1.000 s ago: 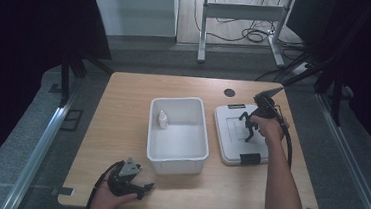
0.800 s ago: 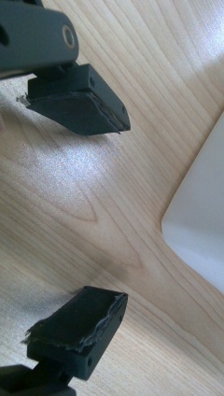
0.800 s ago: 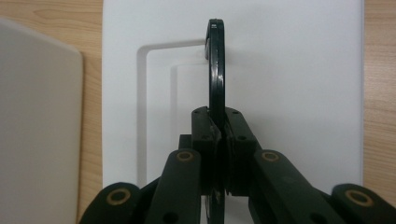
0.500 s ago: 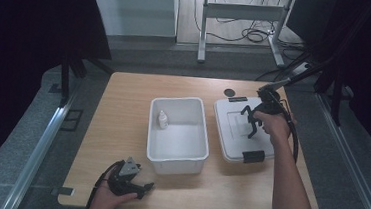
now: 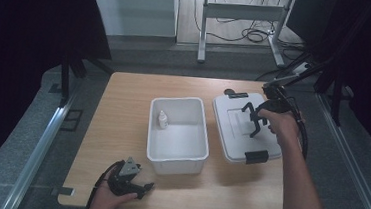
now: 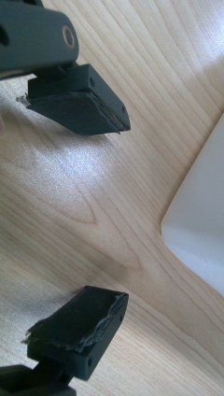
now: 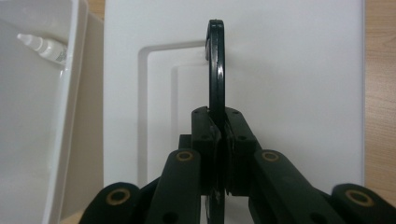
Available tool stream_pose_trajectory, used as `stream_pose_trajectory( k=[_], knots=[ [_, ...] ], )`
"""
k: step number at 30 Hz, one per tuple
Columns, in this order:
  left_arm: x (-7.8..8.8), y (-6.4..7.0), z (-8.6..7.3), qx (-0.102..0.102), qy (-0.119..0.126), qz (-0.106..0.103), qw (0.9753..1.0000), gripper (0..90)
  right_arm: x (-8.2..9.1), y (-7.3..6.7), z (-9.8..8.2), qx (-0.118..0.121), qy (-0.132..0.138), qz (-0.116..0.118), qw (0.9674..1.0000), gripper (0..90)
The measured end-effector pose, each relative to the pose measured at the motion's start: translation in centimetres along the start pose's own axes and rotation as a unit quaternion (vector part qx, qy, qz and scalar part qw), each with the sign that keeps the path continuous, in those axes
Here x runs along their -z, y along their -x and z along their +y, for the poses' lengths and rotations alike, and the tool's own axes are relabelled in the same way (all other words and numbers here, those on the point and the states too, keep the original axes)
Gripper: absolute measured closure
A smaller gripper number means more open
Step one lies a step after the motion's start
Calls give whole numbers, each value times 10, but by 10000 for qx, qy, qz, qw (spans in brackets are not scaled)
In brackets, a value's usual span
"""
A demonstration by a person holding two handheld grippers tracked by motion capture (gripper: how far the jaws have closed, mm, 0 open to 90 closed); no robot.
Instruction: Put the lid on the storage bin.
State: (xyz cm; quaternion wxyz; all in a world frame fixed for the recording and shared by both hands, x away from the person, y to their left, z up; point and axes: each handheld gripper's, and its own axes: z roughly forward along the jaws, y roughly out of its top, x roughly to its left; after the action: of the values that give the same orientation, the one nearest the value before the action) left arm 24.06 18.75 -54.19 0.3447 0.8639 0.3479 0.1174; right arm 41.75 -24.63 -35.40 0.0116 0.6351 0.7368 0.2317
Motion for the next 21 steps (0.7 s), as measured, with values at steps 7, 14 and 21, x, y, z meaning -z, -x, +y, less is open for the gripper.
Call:
stream_pose_trajectory(
  k=[7,14,21],
  knots=[
    [0,0,0,-1,-4,1,10000,157,13,-13,-2,61,83,28,9999,853],
    [0,0,0,-6,-7,3,10000,157,31,-34,-2,137,133,-6,9998,854],
    [0,0,0,4,7,0,10000,157,41,-51,-7,-15,130,7,9999,854]
  ],
)
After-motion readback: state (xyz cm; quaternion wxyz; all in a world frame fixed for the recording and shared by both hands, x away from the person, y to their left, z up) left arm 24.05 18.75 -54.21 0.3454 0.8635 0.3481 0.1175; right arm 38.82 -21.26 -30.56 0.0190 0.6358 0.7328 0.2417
